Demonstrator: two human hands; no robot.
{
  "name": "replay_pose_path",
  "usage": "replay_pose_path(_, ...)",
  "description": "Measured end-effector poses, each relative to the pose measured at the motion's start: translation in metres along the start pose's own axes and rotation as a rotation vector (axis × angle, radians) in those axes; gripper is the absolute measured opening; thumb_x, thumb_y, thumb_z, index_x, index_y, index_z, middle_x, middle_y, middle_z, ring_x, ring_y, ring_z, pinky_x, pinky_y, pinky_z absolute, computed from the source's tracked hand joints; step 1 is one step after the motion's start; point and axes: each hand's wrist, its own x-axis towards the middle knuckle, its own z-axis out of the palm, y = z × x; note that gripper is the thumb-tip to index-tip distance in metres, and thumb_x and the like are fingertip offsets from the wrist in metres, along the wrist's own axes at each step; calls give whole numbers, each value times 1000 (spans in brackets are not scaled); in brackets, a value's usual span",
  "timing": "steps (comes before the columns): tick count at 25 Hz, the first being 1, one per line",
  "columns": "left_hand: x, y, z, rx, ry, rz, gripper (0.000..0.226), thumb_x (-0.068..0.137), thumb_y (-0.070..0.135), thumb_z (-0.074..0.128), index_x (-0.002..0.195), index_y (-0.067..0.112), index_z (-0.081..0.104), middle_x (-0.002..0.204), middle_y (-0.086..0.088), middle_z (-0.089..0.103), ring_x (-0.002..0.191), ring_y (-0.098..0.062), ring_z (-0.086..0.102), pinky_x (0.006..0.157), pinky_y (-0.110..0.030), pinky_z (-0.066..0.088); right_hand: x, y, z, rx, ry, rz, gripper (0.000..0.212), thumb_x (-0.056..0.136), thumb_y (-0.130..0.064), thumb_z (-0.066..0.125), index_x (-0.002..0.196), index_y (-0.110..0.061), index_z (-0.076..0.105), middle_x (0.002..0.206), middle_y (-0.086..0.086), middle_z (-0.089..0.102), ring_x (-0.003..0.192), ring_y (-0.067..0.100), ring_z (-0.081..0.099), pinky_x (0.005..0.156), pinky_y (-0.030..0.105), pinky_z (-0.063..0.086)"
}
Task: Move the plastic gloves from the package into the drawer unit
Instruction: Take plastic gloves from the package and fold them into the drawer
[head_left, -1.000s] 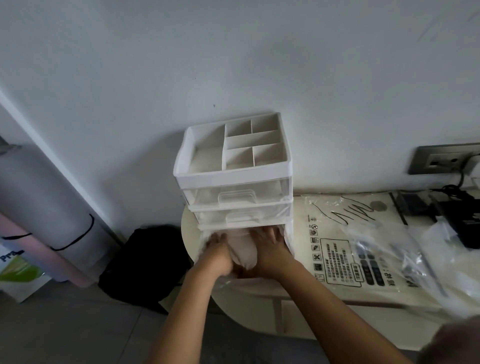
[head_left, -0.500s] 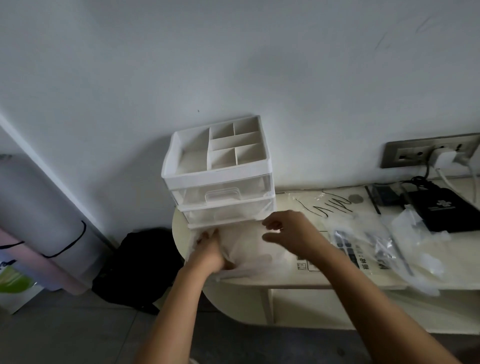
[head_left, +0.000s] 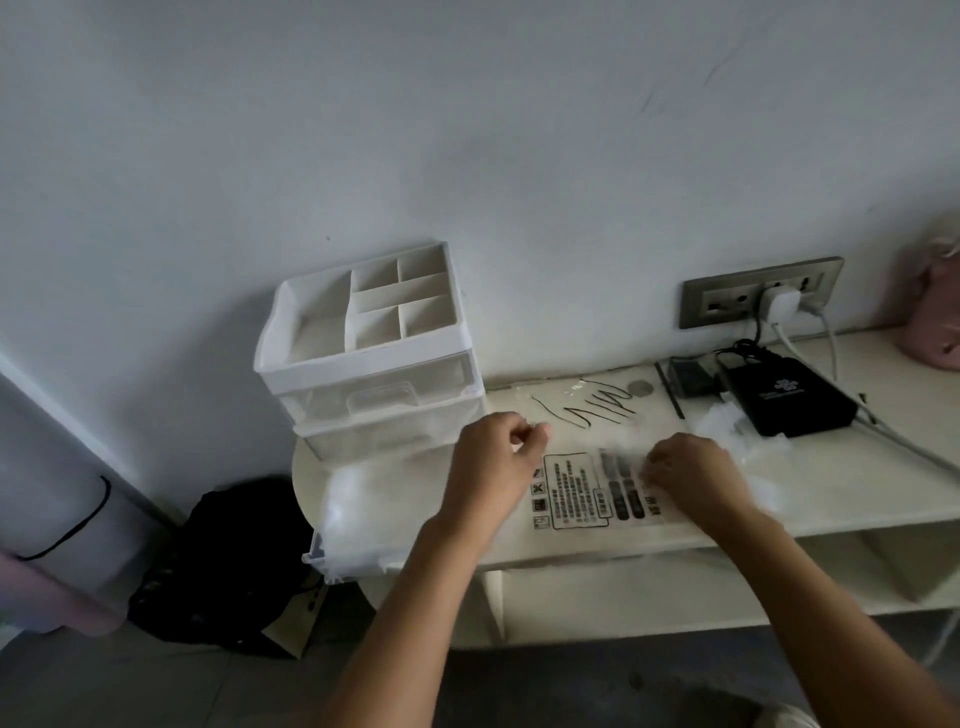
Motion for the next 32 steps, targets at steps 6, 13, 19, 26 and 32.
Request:
replay_pose_path(6,2,9,71,-145,-410,-288,18,94,33,56,90,18,65,82,6,61,75,-6,56,66,-16,42,-6,10,-9,465,38,127,18,94,-24,55,96,-14,71,75,-1,66,65,14,64,51,17,47)
replay_pose_path(13,7,8,79,-674,-455,-500,79,67,84,47,93,12,68,89,-6,68,90,-24,67,88,-36,50,-13,0,-28,769,13,56,8,84,-25,66,87,-21,72,76,-5,71,70,12,67,59,16,51)
replay_pose_path(19,18,17,74,-886,-375,-607,43,83,41,68,100,1,68,86,-14,72,73,-21,69,76,-36,56,-14,-4,-20,534,-158,-179,12,74,-21,77,75,-32,73,103,-26,65,94,-6,62,82,12,43)
replay_pose_path(26,22,21,42,-414,-127,-275,10,90,7,61,83,10,68,70,-2,70,56,-8,65,56,-24,55,-14,-19,-23,556,-90,-236,18,76,-45,69,86,-31,74,118,-22,61,109,-3,55,98,26,42)
replay_pose_path(32,27,-3,-27,-290,110,-137,24,98,23,49,82,21,67,50,8,60,34,3,44,42,-13,33,-14,-56,-34,459,73,-330,16,81,-37,69,97,-40,68,135,-18,48,121,4,46,101,29,38)
